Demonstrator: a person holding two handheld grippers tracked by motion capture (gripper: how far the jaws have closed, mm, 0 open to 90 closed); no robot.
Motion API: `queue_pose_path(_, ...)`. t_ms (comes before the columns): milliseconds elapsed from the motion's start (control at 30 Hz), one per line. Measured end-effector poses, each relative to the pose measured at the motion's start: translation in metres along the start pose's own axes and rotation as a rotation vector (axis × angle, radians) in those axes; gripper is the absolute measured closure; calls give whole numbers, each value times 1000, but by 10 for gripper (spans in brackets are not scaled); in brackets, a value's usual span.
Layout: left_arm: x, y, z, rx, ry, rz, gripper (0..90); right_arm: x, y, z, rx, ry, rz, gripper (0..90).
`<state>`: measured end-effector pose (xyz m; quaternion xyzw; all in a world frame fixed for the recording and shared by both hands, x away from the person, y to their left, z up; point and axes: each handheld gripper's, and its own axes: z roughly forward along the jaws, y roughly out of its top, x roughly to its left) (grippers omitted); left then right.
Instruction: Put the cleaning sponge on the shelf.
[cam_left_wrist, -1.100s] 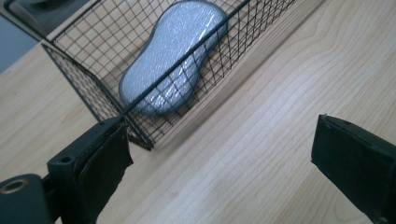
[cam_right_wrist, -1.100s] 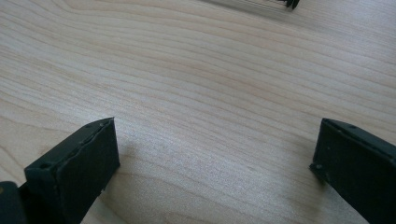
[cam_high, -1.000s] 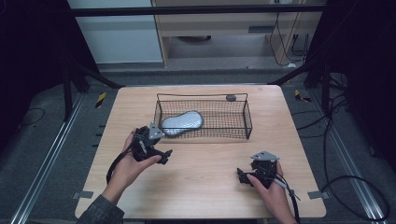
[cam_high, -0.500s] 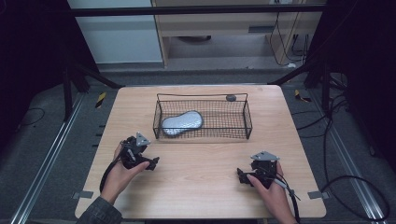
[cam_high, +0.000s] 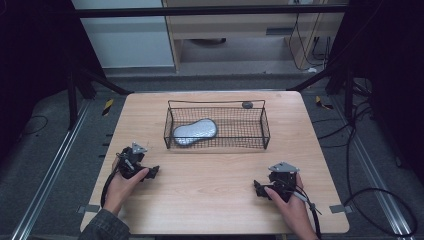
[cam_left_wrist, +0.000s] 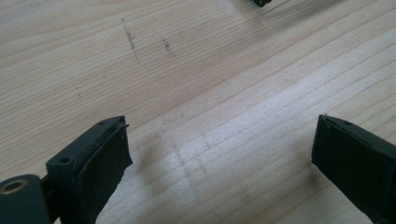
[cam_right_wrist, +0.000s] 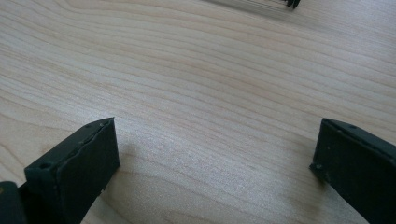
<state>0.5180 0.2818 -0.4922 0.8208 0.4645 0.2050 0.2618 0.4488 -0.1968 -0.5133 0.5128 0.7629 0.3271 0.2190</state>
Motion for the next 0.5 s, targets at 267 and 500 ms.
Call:
queue_pose_path(267, 7, -9, 8, -57, -50, -56, 0, 0, 0, 0, 0, 0, 0, 5)
queue_pose_path(500, 7, -15, 10, -118, -42, -68, 0, 0, 0, 0, 0, 1, 1, 4)
